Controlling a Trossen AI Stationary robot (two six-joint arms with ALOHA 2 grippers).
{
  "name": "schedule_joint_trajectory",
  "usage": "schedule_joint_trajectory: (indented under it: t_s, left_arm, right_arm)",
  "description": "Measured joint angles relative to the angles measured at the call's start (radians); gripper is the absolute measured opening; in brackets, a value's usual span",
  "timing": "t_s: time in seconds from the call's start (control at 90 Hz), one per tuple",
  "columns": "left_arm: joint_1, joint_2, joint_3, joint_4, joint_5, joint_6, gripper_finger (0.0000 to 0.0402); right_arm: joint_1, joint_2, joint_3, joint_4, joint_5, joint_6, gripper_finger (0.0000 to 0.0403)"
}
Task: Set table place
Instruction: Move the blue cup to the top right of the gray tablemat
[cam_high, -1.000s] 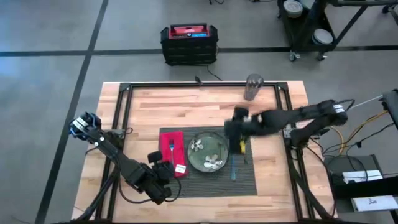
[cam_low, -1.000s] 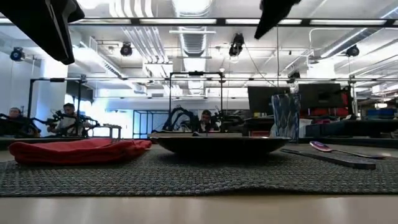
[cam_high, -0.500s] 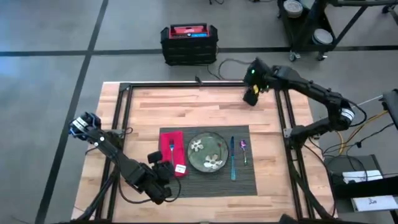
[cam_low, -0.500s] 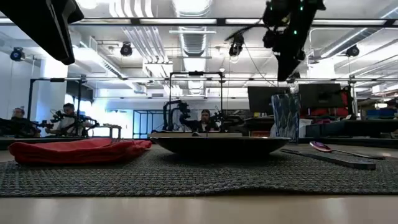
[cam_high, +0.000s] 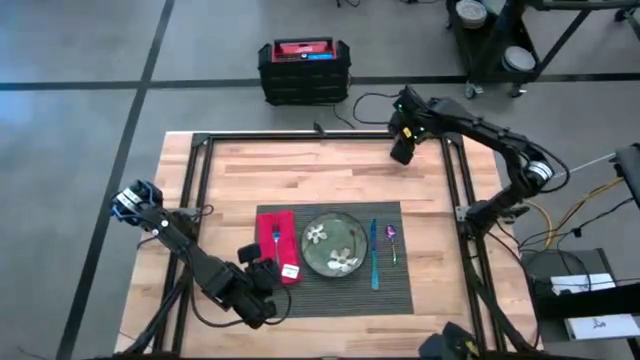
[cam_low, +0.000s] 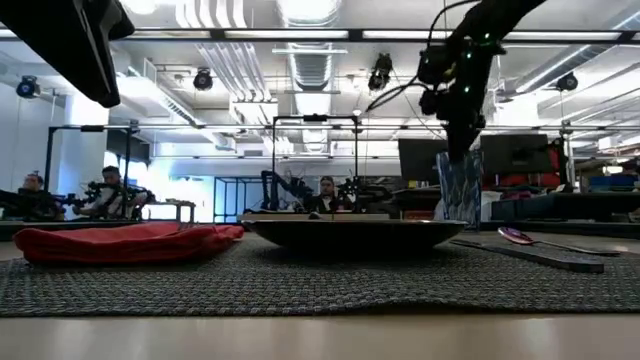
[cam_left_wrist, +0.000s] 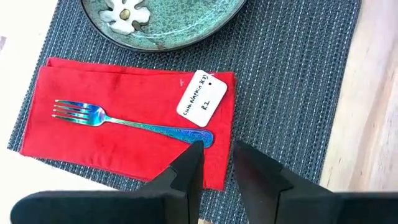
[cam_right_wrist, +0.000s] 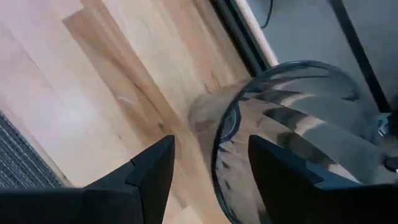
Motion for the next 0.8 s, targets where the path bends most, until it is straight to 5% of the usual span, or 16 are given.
schedule_joint_trajectory:
  t_s: [0.089, 0.278, 0.8]
  left_arm:
    - [0.0, 0.0, 0.0, 0.0, 0.0, 0.0, 0.0075]
    - [0.0, 0.0, 0.0, 0.001, 0.0, 0.0, 0.0075]
    - [0.0, 0.0, 0.0, 0.002, 0.0, 0.013, 0.0075]
  right_arm:
    - [0.002, 0.031, 0.001, -0.007, -0.001, -0.02, 0.015]
    - [0.01, 0.045, 0.011, -0.049, -0.005, -0.067, 0.0016]
    - [0.443, -0.074, 0.019, -0.191, -0.025, 0.133, 0.0001]
